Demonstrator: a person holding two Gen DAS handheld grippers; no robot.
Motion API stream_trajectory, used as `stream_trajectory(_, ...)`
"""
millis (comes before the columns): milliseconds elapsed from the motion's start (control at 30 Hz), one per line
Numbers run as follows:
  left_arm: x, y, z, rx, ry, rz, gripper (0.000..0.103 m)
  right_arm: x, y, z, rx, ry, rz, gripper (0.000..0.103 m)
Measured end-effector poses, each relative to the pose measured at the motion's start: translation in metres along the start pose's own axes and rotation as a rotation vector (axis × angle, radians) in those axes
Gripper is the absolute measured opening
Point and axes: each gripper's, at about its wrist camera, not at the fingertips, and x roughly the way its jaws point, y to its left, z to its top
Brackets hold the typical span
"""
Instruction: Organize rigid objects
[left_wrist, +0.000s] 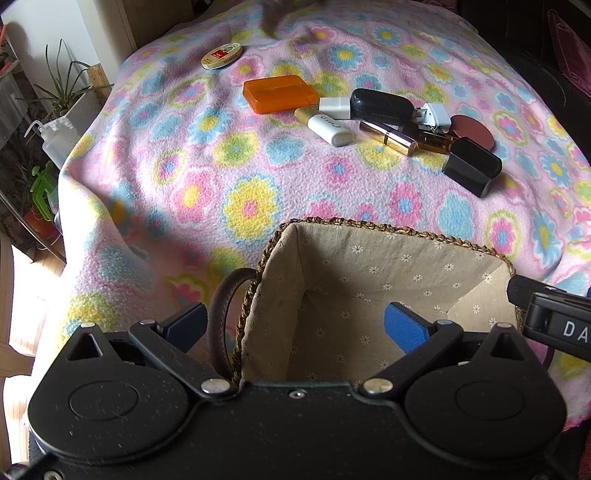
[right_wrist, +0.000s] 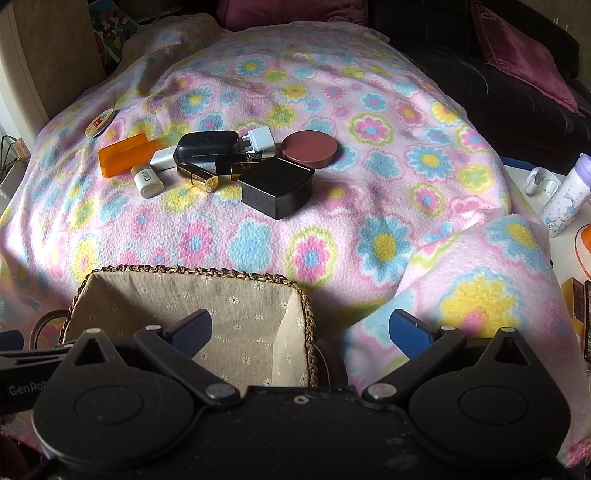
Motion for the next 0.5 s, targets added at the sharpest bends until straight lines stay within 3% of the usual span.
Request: stream_trajectory(500,-0.0088,0.0085,0.0046,-0.022,-0.009,-0.045,0.093,0.0008,0.0012,0.0022,-0.013,0.026,0.032,0.102)
